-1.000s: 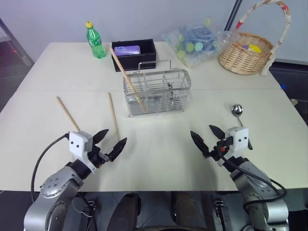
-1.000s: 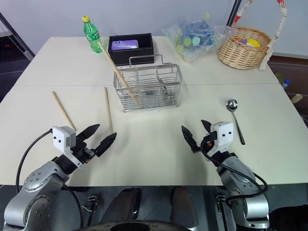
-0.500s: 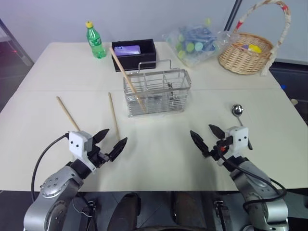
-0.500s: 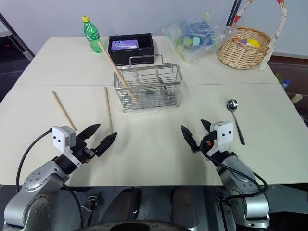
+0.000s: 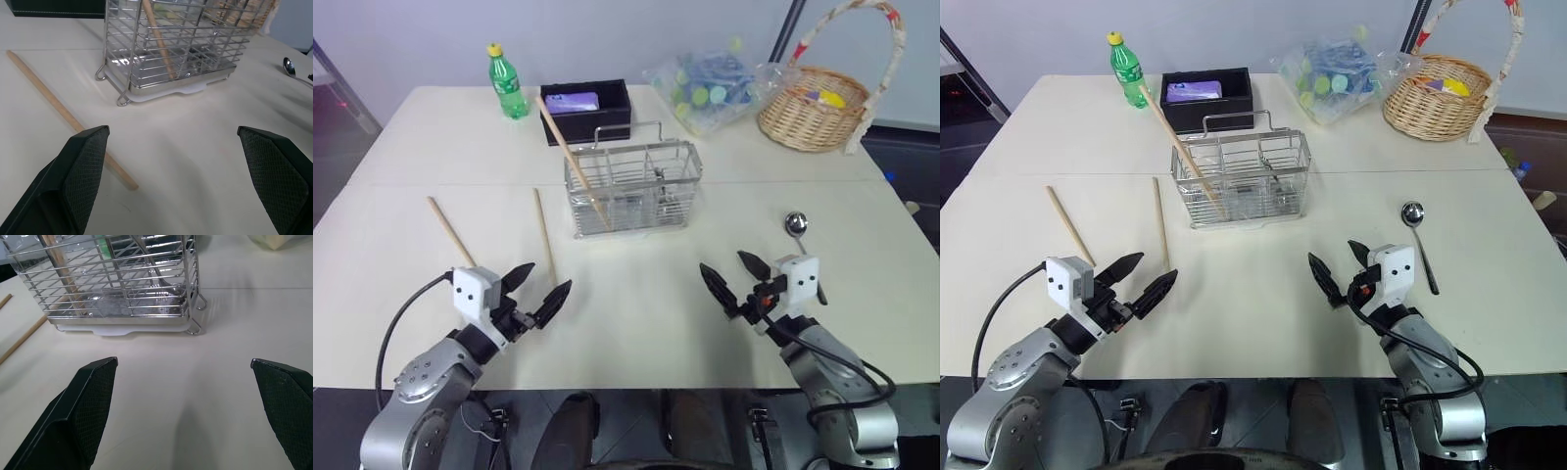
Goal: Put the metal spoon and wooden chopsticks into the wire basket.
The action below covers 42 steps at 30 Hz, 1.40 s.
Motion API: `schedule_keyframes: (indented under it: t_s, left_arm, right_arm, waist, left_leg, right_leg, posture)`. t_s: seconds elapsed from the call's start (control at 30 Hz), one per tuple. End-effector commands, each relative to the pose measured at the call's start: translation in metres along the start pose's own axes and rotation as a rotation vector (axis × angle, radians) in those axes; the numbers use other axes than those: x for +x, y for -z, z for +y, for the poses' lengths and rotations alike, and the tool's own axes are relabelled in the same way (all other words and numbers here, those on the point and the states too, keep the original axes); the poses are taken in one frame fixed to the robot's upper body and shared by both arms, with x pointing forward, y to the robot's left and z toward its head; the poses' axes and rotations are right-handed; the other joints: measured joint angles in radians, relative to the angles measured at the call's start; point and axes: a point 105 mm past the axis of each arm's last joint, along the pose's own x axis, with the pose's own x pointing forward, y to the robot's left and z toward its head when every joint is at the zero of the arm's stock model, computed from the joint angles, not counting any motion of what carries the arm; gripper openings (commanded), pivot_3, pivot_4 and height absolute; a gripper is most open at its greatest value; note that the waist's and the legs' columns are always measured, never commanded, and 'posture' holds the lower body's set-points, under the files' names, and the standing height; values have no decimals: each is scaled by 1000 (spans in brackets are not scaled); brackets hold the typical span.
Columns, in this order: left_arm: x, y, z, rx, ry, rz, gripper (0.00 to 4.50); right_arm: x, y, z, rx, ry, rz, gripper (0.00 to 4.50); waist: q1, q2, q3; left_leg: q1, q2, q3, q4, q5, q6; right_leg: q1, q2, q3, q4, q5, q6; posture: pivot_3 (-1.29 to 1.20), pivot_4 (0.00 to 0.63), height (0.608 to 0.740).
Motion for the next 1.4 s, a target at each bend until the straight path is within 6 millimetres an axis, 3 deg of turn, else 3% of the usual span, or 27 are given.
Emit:
schedule_keyframes:
  t_s: [0.03, 0.4, 0.57, 0.7, 0.87, 1.1, 1.3, 1.4]
  left_arm:
    - [-1, -16, -2, 33, 3, -49, 4406]
    - [-3, -64, -12, 139, 269, -35, 4406]
    - [-1, -86, -28, 123, 482, -23, 4406]
    - [-1, -96, -42, 103, 636, -4, 4406]
    - [4, -92, -51, 103, 768, 47, 4406]
    - [17, -86, -47, 102, 759, 8, 4406]
    - [20, -82, -51, 99, 763, -17, 4406]
    - [22, -79, -51, 105, 761, -24, 4406]
  right_arm:
    - [2, -10, 1, -22, -16, -40, 4500]
    - [6, -16, -6, -50, -19, -39, 4500]
    - [7, -16, -7, -52, -14, -39, 4500]
    - [8, -18, -8, -53, -9, -43, 4500]
    - [6, -17, -12, -53, 18, -25, 4500]
    - [1, -27, -48, -147, 135, 90, 4500]
    - [-4, -53, -83, -169, 176, 173, 4500]
    - [-4, -64, -110, -168, 223, 249, 4500]
  waist:
    - [0, 0, 0]
    - [0, 1, 0]
    - [-1, 2, 1]
    - [-4, 2, 1]
    - [-3, 2, 1]
    - [-3, 3, 2]
    - [-1, 3, 2]
    - [-3, 3, 2]
  left_leg:
    - [0, 0, 0, 0, 0, 0]
    - [0, 0, 0, 0, 0, 0]
    - [0, 0, 0, 0, 0, 0]
    - [0, 0, 0, 0, 0, 0]
    - [0, 0, 0, 0, 0, 0]
    - [0, 0, 0, 0, 0, 0]
    - [-1, 0, 0, 0, 0, 0]
    - [-1, 0, 1, 0, 0, 1]
  right_leg:
    - [0, 0, 0, 0, 0, 0]
    - [0, 0, 0, 0, 0, 0]
    - [0, 0, 0, 0, 0, 0]
    - [0, 0, 0, 0, 0, 0]
    - [0, 1, 0, 1, 0, 0]
    - [-1, 1, 0, 1, 0, 0]
    - [-1, 0, 0, 0, 0, 0]
    - [0, 0, 0, 0, 0, 0]
  posture:
    - [0, 150, 740]
    - [0, 150, 740]
    - [0, 150, 740]
    - [0, 150, 740]
    - [0, 150, 740]
    - [0, 150, 740]
    - [0, 150, 740]
    - [0, 150, 740]
